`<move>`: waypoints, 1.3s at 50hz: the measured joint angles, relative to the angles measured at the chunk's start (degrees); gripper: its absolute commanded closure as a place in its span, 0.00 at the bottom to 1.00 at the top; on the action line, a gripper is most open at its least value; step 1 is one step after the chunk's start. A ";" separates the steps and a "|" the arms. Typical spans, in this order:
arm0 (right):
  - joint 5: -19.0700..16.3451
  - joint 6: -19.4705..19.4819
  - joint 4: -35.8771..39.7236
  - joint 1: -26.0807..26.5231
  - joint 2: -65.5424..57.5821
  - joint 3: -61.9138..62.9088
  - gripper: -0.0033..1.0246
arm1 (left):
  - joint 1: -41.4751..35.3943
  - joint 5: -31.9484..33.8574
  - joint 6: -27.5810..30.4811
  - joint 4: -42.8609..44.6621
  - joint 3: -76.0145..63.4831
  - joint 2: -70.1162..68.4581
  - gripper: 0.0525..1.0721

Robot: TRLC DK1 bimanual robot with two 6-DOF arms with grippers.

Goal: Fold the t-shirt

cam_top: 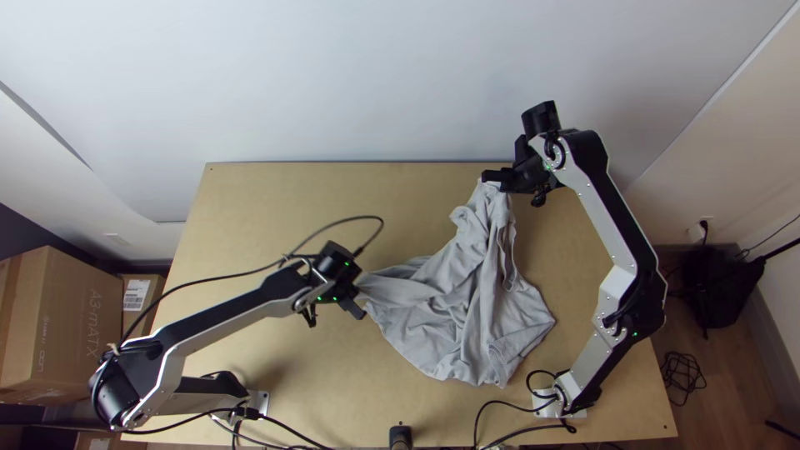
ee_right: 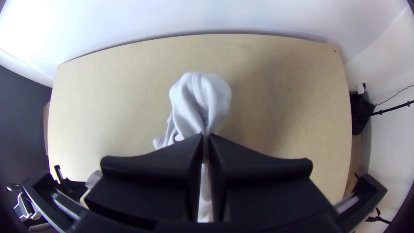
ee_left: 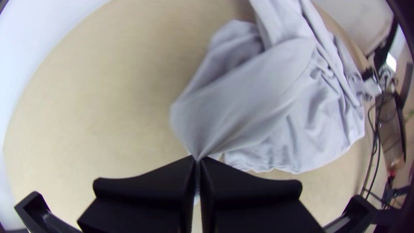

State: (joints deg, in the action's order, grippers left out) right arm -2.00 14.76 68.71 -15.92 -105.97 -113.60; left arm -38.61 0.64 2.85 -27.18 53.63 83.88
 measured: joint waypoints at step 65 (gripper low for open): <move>1.03 -9.27 -54.14 1.51 39.43 10.29 0.97 | 31.21 -9.46 -9.20 -9.55 65.02 -7.37 0.98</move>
State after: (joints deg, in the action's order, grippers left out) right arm -0.97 5.50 14.57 -14.41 -66.54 -103.31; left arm -7.40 -8.82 -6.35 -36.73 118.65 76.51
